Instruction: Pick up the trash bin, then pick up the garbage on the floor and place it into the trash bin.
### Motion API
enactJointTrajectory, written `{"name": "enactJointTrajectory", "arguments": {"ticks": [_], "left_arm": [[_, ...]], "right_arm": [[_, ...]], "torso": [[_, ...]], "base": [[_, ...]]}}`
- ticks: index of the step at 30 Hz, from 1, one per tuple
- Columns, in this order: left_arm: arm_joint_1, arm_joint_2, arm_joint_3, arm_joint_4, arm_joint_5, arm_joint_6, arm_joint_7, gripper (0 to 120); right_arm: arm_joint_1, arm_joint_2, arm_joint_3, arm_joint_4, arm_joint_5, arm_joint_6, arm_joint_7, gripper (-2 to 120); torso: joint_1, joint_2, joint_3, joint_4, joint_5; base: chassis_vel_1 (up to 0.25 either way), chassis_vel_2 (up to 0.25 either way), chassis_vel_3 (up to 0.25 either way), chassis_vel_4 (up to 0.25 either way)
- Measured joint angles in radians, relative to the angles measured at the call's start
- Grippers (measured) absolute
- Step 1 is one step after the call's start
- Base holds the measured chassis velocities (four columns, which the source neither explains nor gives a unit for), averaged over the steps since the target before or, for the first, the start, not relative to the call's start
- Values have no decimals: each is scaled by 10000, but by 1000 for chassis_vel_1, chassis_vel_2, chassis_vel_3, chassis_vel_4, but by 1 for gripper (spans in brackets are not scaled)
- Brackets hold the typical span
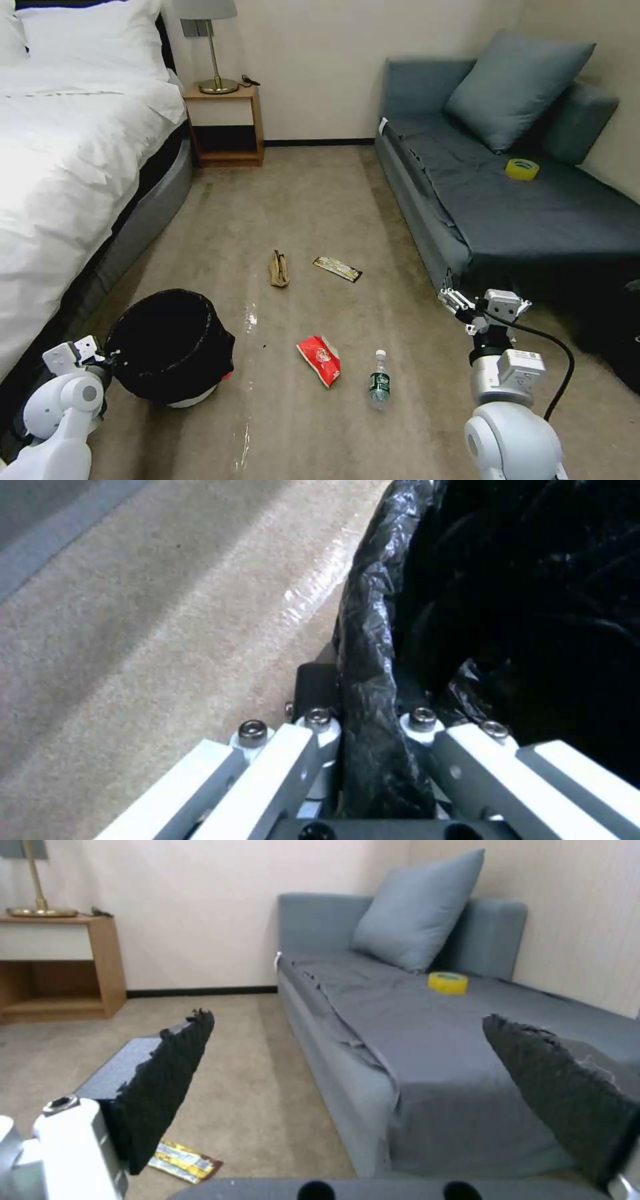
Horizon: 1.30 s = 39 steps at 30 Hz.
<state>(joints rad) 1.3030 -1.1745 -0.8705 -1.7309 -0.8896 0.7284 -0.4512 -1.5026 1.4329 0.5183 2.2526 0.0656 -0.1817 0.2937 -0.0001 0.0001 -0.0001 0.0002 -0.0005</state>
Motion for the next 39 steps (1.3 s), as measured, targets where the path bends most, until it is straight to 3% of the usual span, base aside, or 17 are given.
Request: {"name": "enactJointTrajectory", "arguments": {"ticks": [5, 10, 18, 24, 29, 39], "left_arm": [[131, -62, -172, -347, -246, 95, 1, 3], [314, -198, -575, -1177, -328, 116, -7, 3], [729, -652, -926, -2883, 912, 108, 340, 3], [819, -872, -912, -3586, 1145, 101, 440, 3], [861, -912, -882, -4350, 1196, 90, 496, 3], [924, -973, -919, -4563, 1265, 85, 515, 3]], "right_arm": [[22, -106, -30, 59, 330, -12, 160, 100], [13, -302, -36, 120, 731, -15, 377, 100], [-74, -809, -305, -110, 1032, -19, 556, 100], [218, -1297, -937, -703, 1182, -465, 416, 100], [1344, -2105, -2209, -1558, 3469, -2700, 899, 100], [3228, -2944, -4271, -4154, 5689, -4821, 1997, 100]], "torso": [[0, -1, 2, -3, -10], [1, -1, 2, -2, -1], [0, -1, 1, -3, 5], [1, 0, 1, -3, 5], [1, -1, 1, -1, 7], [1, -1, 2, -2, 4]], "base": [[0, 0, 0, 0], [0, 0, 0, 0], [0, 0, 0, 0], [0, 0, 0, 0], [0, 0, 0, 0], [0, 0, 0, 0]]}}
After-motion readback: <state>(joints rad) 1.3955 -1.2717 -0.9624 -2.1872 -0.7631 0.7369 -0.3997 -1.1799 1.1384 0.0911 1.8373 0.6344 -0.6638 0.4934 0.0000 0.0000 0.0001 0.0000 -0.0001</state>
